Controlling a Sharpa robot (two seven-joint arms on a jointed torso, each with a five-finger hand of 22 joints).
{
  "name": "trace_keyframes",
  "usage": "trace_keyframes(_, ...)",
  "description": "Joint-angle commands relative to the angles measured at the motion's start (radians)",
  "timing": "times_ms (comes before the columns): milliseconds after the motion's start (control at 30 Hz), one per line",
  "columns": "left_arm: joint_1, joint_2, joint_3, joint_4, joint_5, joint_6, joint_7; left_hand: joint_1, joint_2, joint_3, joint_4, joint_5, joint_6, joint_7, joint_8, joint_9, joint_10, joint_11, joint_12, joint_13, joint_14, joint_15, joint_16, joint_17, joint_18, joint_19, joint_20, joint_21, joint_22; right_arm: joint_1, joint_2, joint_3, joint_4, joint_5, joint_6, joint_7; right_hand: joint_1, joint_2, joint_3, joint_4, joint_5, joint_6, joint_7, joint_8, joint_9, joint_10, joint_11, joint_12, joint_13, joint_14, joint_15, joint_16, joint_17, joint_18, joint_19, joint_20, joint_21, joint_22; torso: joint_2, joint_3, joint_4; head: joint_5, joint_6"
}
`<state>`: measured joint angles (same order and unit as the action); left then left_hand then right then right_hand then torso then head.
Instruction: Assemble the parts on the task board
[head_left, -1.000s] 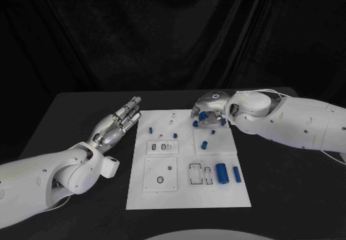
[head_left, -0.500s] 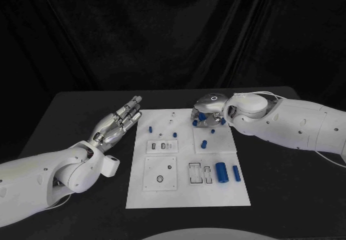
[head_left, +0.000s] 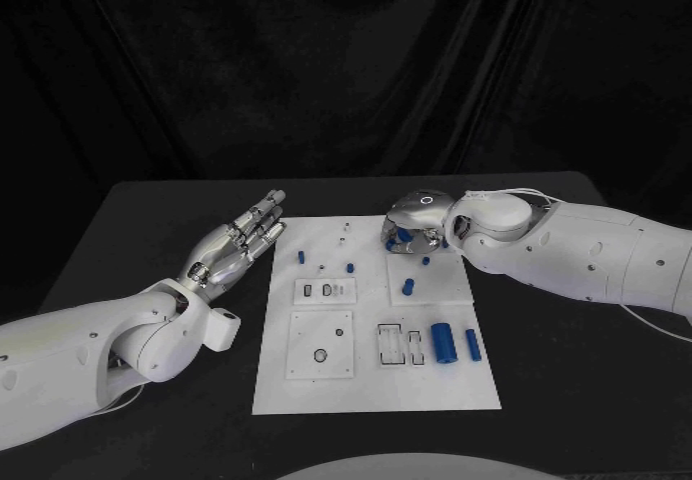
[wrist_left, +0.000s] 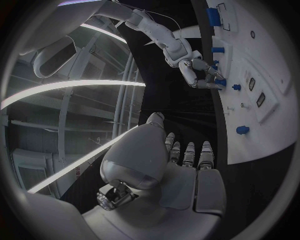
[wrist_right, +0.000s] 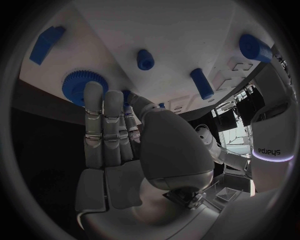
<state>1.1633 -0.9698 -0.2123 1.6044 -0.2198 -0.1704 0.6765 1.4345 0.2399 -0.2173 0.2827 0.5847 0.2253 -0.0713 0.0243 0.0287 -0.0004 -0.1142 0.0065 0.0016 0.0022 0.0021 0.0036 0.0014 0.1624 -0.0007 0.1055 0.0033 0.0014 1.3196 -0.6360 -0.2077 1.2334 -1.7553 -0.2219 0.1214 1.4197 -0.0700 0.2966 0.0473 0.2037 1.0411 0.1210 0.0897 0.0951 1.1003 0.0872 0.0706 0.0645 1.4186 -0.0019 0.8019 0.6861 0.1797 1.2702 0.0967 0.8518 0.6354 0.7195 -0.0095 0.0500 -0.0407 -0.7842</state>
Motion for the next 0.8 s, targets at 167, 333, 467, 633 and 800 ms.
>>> trace_keyframes(167, 0.002, 0.002, 0.001, -0.001, -0.005, 0.023, 0.139, 0.016, 0.004, 0.015, -0.003, 0.008, 0.0, 0.013, 0.005, 0.001, 0.0, 0.011, -0.007, -0.002, -0.002, 0.013, -0.004, -0.001, 0.011, 0.001, 0.013, -0.003, -0.001, -0.008, 0.0, 0.0, -0.001, -0.008, -0.083, 0.03, 0.022, -0.002, 0.045, -0.005, 0.005, 0.056, -0.002, 0.022, 0.02, 0.068, -0.013, 0.012, 0.001, 0.008, -0.011, 0.031, 0.024, -0.018, -0.006, -0.007, 0.046, 0.057, -0.001, -0.0007, 0.0003, 0.005, -0.002)
trace_keyframes(333, 0.002, -0.003, 0.001, 0.001, -0.005, 0.025, 0.135, 0.024, 0.004, 0.022, -0.007, 0.014, 0.002, 0.017, 0.006, 0.001, 0.0, 0.016, -0.007, -0.002, -0.002, 0.018, -0.004, -0.001, 0.011, 0.001, 0.019, -0.003, -0.001, -0.004, -0.007, 0.001, 0.013, 0.017, -0.122, 0.036, 0.044, 0.0, 0.067, -0.018, 0.003, 0.09, -0.001, 0.035, 0.035, 0.119, -0.026, 0.018, 0.002, 0.019, -0.022, 0.059, 0.049, -0.024, 0.003, -0.017, 0.092, 0.113, -0.001, -0.0017, -0.0002, 0.01, -0.002)
trace_keyframes(467, 0.002, -0.007, 0.001, 0.002, -0.005, 0.026, 0.132, 0.028, 0.004, 0.026, -0.01, 0.018, 0.004, 0.02, 0.006, 0.002, 0.0, 0.019, -0.007, -0.002, -0.002, 0.021, -0.004, -0.001, 0.012, 0.001, 0.022, -0.003, -0.001, 0.019, -0.004, 0.001, 0.026, 0.043, -0.134, 0.035, 0.046, -0.001, 0.069, -0.02, 0.004, 0.094, 0.001, 0.036, 0.037, 0.127, -0.026, 0.016, 0.001, 0.021, -0.022, 0.065, 0.054, -0.026, 0.004, -0.018, 0.1, 0.123, -0.001, -0.0014, 0.0008, 0.013, -0.001)
trace_keyframes(633, 0.002, -0.018, 0.001, 0.013, -0.005, 0.019, 0.13, 0.03, 0.001, 0.028, -0.011, 0.023, 0.008, 0.021, 0.007, 0.002, 0.0, 0.02, -0.007, -0.002, -0.002, 0.021, -0.004, -0.001, 0.012, 0.001, 0.024, -0.003, -0.001, 0.07, 0.022, 0.001, 0.032, 0.09, -0.117, 0.014, 0.047, -0.004, 0.07, -0.021, 0.002, 0.094, 0.001, 0.035, 0.038, 0.129, -0.026, 0.015, 0.001, 0.021, -0.023, 0.063, 0.051, -0.026, 0.002, -0.018, 0.101, 0.125, -0.001, -0.0018, 0.0004, 0.014, 0.001)
trace_keyframes(800, 0.002, -0.022, 0.001, 0.018, -0.005, 0.014, 0.128, 0.03, -0.001, 0.028, -0.012, 0.025, 0.009, 0.021, 0.007, 0.002, 0.0, 0.021, -0.007, -0.002, -0.002, 0.02, -0.004, -0.001, 0.012, 0.001, 0.023, -0.003, -0.001, 0.095, 0.074, 0.001, -0.011, 0.102, -0.097, 0.004, 0.049, -0.009, 0.079, -0.023, 0.014, 0.079, 0.007, 0.022, 0.037, 0.125, -0.021, 0.001, -0.001, 0.02, -0.019, 0.069, 0.057, -0.027, -0.004, -0.018, 0.108, 0.135, -0.001, -0.0032, -0.0029, 0.019, 0.003)
